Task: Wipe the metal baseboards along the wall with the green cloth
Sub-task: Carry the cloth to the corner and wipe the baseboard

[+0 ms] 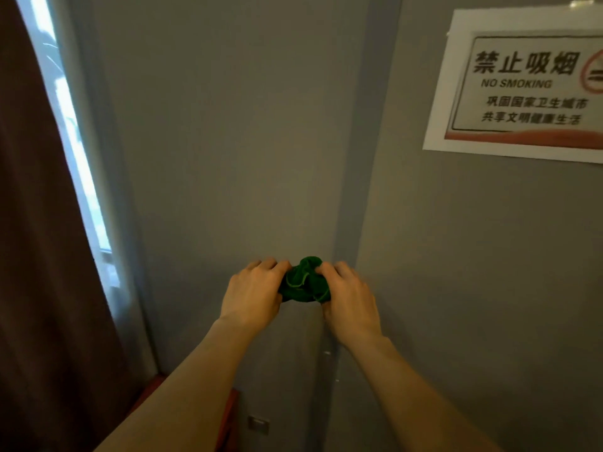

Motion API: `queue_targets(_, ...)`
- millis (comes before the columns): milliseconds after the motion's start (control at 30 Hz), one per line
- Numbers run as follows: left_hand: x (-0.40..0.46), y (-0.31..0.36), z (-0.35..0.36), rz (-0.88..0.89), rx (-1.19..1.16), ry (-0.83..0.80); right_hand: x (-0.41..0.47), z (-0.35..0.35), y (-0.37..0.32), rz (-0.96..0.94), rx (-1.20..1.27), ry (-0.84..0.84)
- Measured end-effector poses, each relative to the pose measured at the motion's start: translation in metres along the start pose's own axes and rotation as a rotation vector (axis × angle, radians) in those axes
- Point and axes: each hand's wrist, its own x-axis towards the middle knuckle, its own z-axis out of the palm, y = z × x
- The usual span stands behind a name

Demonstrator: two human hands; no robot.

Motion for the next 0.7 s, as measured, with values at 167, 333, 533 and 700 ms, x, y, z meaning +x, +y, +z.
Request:
queue_targets(167,0.009,0.022,0.022,0.010,-0.001,-0.039,-0.006,0.005,0.032,0.016,-0.012,-0.028)
queue_targets(333,0.015,0.017,0.040,0.016,-0.003,-0.077,-0.005,0.020,0.039,0.039,-0.007,-0.053)
queue_targets(533,0.032,-0.012,0.066,0.042,-0.054,-0.108,0.013,0.054,0.038,0.096,-0.021,-0.056)
queue_targets(700,0.045,-0.051,0.084,0.059,-0.068,-0.125,0.034,0.087,0.021,0.120,-0.038,-0.059)
